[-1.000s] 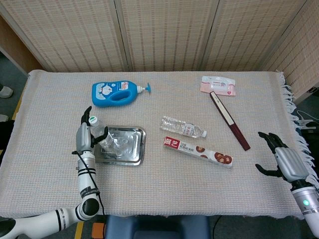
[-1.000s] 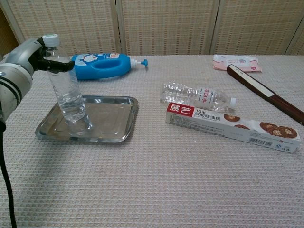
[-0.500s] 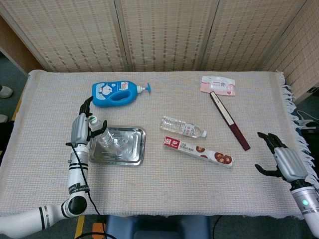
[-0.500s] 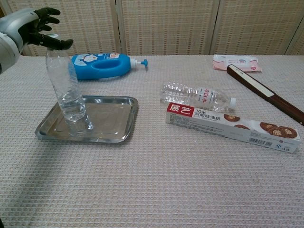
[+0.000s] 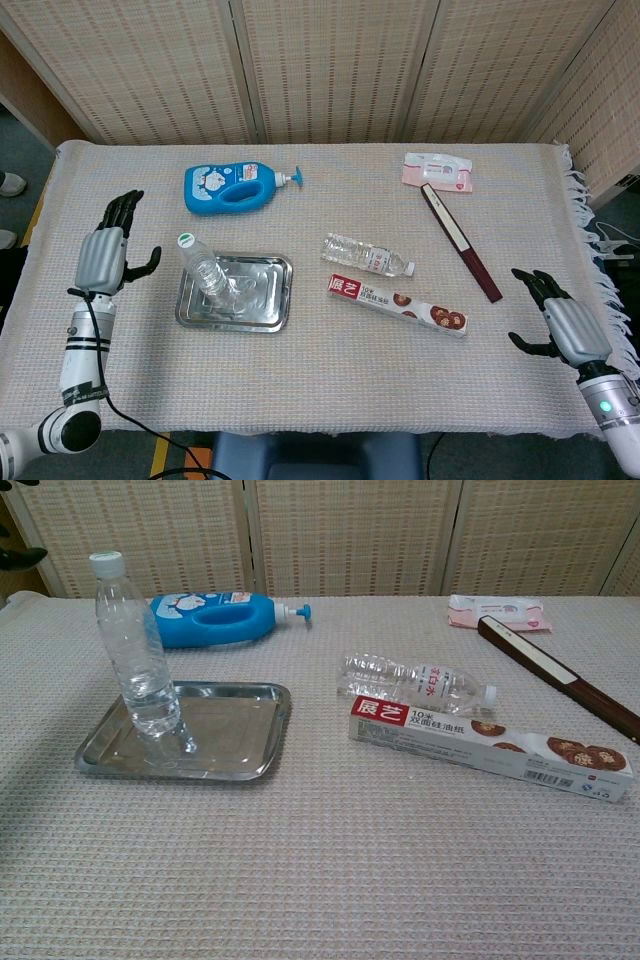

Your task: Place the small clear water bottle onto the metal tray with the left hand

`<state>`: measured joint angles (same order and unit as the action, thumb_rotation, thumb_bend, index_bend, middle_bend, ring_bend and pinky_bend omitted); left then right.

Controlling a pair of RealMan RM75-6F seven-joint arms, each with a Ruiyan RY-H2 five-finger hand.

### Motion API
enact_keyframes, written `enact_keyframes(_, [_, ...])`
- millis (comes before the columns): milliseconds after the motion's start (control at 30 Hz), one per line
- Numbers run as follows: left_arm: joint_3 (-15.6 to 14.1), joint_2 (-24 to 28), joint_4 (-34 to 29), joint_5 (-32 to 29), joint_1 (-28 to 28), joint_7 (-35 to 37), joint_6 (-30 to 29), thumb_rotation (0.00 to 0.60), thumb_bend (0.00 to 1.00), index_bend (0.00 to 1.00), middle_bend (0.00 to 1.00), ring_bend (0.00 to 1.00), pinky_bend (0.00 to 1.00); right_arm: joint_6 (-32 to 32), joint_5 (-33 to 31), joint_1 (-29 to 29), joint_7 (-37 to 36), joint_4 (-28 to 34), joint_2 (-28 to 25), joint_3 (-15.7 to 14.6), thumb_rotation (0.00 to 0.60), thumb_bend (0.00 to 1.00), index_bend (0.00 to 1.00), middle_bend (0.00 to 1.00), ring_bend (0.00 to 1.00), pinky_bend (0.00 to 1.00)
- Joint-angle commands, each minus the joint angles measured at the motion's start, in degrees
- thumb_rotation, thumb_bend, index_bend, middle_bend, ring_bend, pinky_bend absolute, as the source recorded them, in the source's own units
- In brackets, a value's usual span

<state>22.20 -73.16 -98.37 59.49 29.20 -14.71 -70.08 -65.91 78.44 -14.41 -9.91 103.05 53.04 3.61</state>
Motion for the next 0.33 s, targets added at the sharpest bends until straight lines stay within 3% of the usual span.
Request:
enact_keyframes(33, [-6.01,2.41,5.99,8.83,-3.15,0.49,-2.01,0.6,0.39,0.09,0.08,0.02,0.22,-0.43,-0.16,0.06,1.21,-0.07,0.66,0.0,0.6,0.19,0.08,0.11,0.0,0.21])
enact_keyframes(167, [-10.41,1.33,14.74,16.72,-3.22,-0.74,-3.6,0.6,0.39,0.12,0.13,0.02,0.2,-0.26,-0.1,0.04,2.83,0.13,1.11,-0.38,0.6,0.19,0.08,0.11,0.0,0.21])
enact_keyframes(333, [-14.12,1.2,17.6,19.61,-3.97,-1.42,-2.61,0.6,0.39,0.13,0.14,0.02,0.19,-1.04,0.23,0.34,3.39,0.48,1.08,-0.43,0.6,0.19,0.08,0.11,0.0,0.21])
